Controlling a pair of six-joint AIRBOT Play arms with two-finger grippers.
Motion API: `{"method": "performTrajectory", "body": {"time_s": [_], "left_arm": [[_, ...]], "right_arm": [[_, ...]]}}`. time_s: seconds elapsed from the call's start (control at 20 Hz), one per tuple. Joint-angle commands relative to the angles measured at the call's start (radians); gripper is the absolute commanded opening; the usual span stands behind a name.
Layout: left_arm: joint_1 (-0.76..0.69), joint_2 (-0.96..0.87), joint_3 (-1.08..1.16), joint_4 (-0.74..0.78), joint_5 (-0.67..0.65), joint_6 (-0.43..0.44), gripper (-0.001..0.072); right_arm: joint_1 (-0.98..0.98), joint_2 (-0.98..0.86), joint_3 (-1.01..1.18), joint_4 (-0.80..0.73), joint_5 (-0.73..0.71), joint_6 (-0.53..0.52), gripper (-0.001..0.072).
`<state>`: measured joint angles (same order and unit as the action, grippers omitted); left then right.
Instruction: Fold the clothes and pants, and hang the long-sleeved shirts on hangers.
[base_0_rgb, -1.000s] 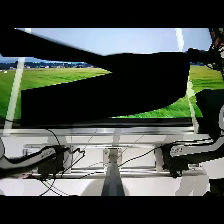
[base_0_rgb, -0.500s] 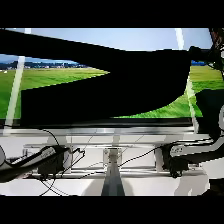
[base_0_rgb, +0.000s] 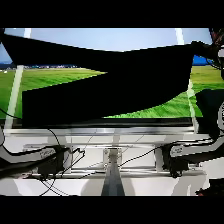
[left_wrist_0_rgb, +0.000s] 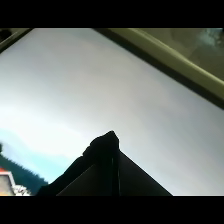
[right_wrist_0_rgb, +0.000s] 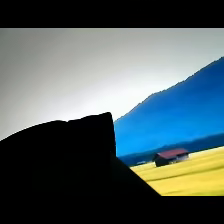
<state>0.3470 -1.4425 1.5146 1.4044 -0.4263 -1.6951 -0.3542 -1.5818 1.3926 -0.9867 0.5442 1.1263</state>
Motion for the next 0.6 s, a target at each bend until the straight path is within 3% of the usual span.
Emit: {"method": "performTrajectory", "body": {"time_s": [0.0, 0.25, 0.55], "left_arm": [[-0.027, -0.028, 0.076, -0.011, 0.020, -0.009, 0.0004], [0.013, -0.130, 0.018, 0.254, -0.505, -0.007, 0.0005], [0.027, -0.291, -0.039, 0.241, -0.539, -0.011, 0.0006]], "right_arm": [[0.004, -0.001, 0.001, -0.002, -0.049, 0.000, 0.0017], [0.004, -0.021, 0.000, 0.000, -0.030, 0.000, 0.0017], [0.004, -0.029, 0.000, -0.014, -0.015, -0.001, 0.0017]]}}
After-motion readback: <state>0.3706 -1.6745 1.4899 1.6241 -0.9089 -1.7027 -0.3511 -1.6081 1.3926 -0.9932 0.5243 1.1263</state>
